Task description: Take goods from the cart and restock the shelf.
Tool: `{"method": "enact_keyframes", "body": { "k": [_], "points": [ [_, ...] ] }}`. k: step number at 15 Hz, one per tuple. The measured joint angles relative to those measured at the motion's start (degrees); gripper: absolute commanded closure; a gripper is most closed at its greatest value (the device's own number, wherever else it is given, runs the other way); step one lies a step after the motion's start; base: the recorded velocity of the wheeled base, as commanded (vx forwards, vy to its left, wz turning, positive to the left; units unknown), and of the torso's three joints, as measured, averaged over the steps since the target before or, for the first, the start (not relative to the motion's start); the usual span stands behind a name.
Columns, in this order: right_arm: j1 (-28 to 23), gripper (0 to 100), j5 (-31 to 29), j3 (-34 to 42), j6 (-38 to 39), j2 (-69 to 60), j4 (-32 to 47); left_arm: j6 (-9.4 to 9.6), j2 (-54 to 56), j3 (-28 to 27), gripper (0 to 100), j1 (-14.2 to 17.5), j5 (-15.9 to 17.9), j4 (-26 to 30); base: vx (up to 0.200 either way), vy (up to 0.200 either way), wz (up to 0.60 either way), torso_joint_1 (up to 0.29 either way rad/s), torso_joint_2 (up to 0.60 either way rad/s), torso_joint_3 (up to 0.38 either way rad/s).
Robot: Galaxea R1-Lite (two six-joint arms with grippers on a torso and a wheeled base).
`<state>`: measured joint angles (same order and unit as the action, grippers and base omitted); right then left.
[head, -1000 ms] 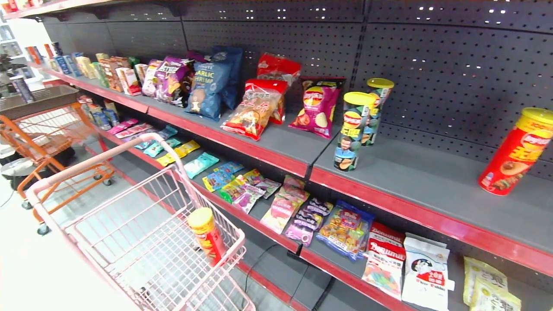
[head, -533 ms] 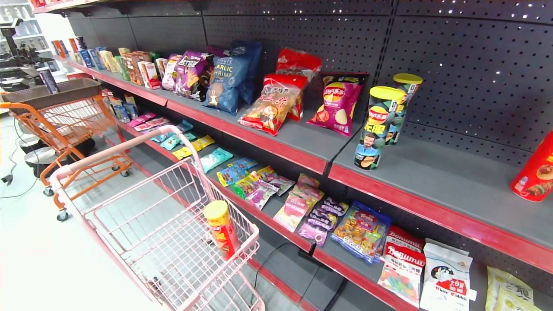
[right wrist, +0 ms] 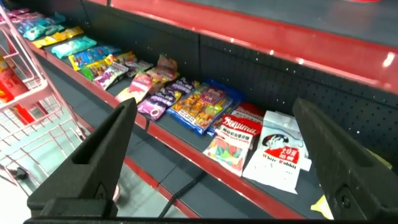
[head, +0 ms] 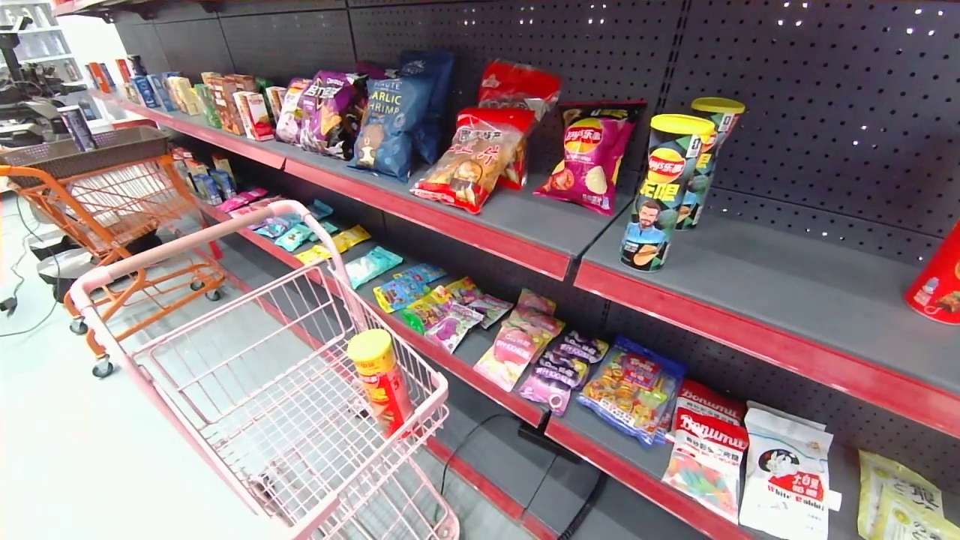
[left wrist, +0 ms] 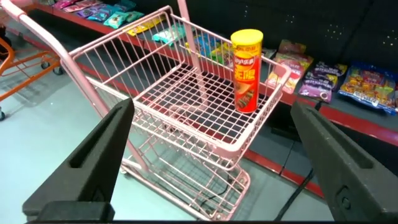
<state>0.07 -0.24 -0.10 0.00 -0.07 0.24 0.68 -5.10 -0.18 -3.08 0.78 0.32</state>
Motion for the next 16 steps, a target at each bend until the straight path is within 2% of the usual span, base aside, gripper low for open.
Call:
{"method": "enact_keyframes", "body": {
  "k": [10, 14, 16],
  "points": [
    [0.0, 0, 0.0, 0.0, 0.0, 0.0, 0.0, 0.16, -0.1, 0.0, 0, 0.0, 0.1, 0.1, 0.000, 0.000, 0.00, -0.185, 0.53, 0.337],
    [0.0, 0, 0.0, 0.0, 0.0, 0.0, 0.0, 0.77, -0.1, -0.5, 0, 0.1, -0.2, -0.2, 0.000, 0.000, 0.00, -0.036, 0.12, 0.079],
    [0.0, 0, 0.0, 0.0, 0.0, 0.0, 0.0, -0.09, -2.3, -5.3, 0, 0.0, -1.0, -0.7, 0.000, 0.000, 0.00, 0.000, 0.00, 0.000]
  ]
}}
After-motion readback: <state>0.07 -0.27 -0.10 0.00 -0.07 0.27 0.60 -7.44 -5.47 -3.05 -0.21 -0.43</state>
